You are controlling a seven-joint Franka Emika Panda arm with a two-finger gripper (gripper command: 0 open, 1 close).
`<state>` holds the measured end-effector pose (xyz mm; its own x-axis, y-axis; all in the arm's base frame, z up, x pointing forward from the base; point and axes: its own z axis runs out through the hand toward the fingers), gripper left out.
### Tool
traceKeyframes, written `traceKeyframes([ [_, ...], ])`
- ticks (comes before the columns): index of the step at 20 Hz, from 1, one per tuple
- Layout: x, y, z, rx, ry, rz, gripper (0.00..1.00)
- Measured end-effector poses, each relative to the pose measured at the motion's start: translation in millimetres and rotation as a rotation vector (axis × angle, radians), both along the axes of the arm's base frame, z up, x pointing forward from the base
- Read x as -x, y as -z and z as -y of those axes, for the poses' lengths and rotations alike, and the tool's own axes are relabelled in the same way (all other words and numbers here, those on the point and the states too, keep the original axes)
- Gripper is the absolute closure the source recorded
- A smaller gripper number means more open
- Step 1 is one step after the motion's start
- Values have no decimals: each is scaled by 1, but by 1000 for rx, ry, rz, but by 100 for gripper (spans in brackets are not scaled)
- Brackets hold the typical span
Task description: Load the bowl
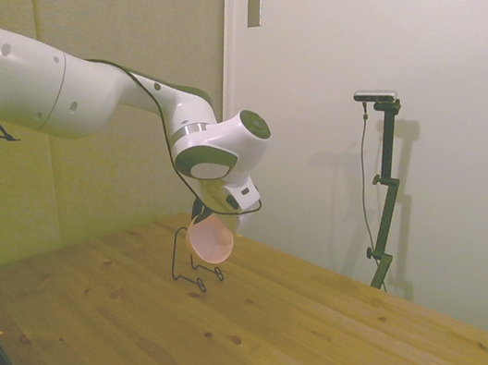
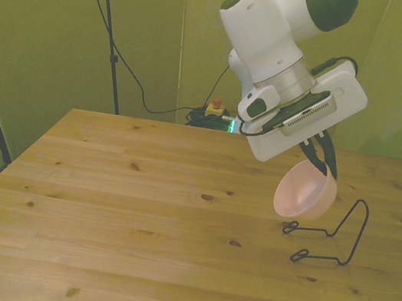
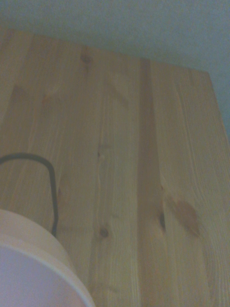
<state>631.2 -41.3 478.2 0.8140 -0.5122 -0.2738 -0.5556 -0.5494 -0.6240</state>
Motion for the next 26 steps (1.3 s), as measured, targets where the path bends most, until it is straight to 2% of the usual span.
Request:
traceKeyframes([
  [5, -5, 16, 5, -107, -82, -6, 100],
  [19, -19, 54, -6, -227, -134, 65, 100],
  [26, -22, 70, -11, -248, -143, 59, 100],
])
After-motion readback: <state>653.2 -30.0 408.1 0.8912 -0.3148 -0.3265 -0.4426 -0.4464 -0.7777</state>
